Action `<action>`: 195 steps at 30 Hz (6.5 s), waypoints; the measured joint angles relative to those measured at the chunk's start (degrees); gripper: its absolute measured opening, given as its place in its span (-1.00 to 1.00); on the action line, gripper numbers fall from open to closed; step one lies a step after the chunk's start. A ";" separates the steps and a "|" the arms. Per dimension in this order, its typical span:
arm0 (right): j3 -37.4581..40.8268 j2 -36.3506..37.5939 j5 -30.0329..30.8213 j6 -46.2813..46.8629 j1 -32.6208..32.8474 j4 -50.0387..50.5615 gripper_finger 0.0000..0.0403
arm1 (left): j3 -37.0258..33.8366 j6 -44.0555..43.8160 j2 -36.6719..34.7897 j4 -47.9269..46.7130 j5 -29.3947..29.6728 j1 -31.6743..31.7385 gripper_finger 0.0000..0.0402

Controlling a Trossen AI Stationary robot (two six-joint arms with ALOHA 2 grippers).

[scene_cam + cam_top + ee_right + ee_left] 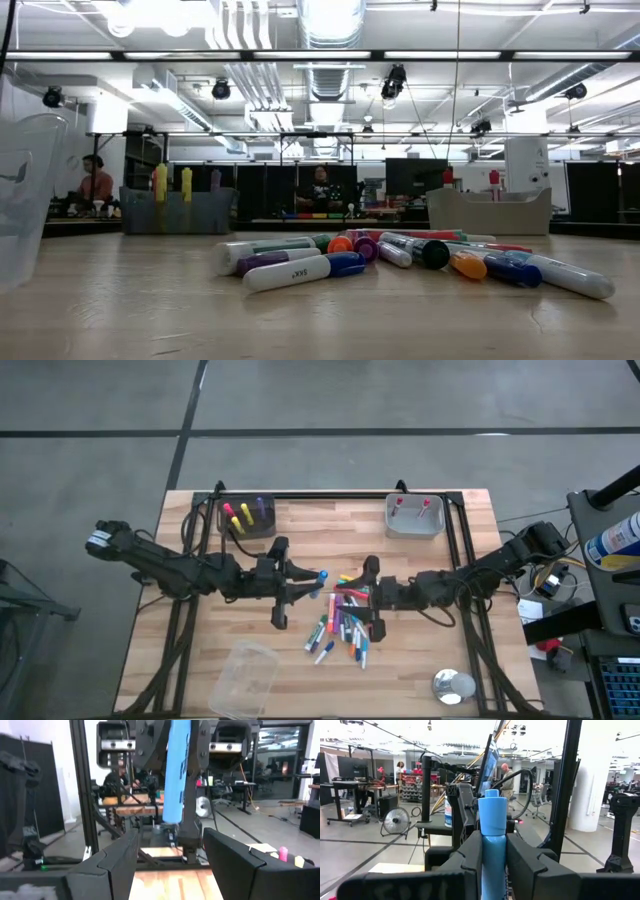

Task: Pick & Place Markers
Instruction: Put the blue highlighter pen into the black bin

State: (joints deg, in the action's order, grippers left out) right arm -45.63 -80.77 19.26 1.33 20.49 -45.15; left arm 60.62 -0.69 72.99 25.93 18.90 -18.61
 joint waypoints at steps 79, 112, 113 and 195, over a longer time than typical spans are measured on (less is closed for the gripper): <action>-10.82 -10.36 -8.61 2.65 -7.21 5.43 -0.64 | -2.60 -0.90 -3.36 -3.29 3.23 0.42 -0.54; -21.88 -10.14 -9.29 10.24 -7.17 61.21 -0.63 | 27.78 -24.74 2.25 -75.97 -8.58 2.30 -0.53; -22.59 -10.14 -9.28 10.22 -7.16 62.80 -0.63 | 28.14 -24.74 3.04 -75.94 -8.97 2.40 -0.53; -24.96 -10.19 -9.40 10.50 -7.13 67.06 -0.64 | 29.16 -19.88 10.43 -79.20 -13.35 7.98 -0.46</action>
State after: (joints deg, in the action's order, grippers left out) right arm -70.59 -90.96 9.86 11.84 13.36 21.91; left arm 89.78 -20.57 83.42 -53.26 5.54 -10.63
